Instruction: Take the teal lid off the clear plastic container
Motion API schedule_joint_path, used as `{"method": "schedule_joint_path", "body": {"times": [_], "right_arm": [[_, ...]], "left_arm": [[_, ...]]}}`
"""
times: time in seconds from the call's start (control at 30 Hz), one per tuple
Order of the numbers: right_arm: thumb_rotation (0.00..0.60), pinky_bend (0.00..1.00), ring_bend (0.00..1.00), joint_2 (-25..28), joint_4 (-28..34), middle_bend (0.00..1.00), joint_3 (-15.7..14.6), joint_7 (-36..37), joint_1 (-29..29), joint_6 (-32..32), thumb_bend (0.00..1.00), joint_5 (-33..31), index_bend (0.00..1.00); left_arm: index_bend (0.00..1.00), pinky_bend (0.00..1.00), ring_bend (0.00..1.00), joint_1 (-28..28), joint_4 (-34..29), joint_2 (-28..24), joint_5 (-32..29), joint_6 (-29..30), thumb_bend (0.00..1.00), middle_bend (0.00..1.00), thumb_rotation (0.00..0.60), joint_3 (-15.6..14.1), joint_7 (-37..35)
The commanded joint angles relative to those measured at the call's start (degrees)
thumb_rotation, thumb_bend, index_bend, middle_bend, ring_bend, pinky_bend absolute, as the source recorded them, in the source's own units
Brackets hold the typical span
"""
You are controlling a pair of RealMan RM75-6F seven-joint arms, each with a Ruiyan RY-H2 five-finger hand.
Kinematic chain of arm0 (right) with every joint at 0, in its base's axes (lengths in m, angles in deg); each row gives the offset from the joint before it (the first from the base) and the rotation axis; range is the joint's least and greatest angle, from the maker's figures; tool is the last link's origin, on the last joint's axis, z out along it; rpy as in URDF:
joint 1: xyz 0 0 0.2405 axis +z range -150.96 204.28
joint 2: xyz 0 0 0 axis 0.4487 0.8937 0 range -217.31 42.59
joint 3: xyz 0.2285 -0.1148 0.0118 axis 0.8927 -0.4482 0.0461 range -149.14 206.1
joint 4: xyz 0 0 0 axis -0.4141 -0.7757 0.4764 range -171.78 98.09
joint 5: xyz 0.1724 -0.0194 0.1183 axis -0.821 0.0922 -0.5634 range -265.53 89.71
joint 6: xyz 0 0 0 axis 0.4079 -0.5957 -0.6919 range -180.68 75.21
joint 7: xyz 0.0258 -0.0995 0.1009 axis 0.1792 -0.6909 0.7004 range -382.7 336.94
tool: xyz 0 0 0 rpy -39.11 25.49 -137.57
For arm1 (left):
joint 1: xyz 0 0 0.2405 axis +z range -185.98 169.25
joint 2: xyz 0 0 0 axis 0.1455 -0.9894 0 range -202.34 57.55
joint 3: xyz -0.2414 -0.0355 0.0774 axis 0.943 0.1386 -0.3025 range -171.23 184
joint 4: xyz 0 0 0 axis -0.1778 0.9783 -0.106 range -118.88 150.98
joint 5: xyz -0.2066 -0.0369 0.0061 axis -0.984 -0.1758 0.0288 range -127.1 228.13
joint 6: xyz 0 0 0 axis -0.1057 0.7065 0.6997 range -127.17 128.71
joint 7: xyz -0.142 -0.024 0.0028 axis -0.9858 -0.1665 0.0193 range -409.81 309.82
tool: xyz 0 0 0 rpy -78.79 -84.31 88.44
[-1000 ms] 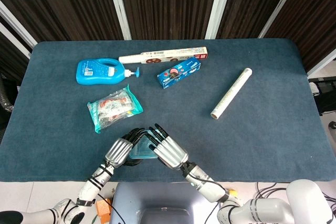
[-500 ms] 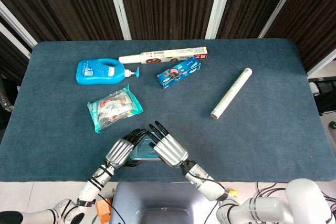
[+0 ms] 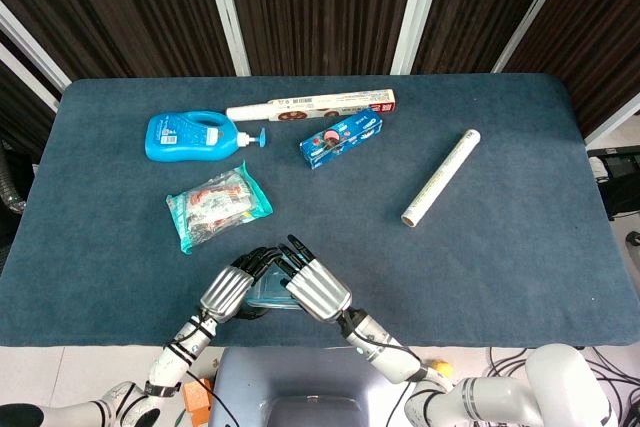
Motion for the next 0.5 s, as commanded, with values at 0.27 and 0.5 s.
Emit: {"method": "schedule_joint_path", "body": {"times": [0.27, 0.5], "right_arm": [[0.6, 0.09, 0.1, 2.35, 0.93, 0.27, -1.37, 1.51, -0.42, 2.26, 0.5, 3.98, 0.84], [0.6, 0.09, 0.1, 3.78, 1.45, 0.27, -1.45, 2.7, -0.68, 3.64, 0.5, 6.0, 0.85]], "left_arm": [[0.0, 0.16, 0.01, 1.09, 0.95, 0.3, 0.79, 3.61, 0.28, 0.03, 0.6, 0.43, -1.41], [0.0, 0.01, 0.0, 1.47, 1.97, 1.22, 1.54, 6.31, 0.26, 0.0, 0.6, 1.03, -6.4]]}}
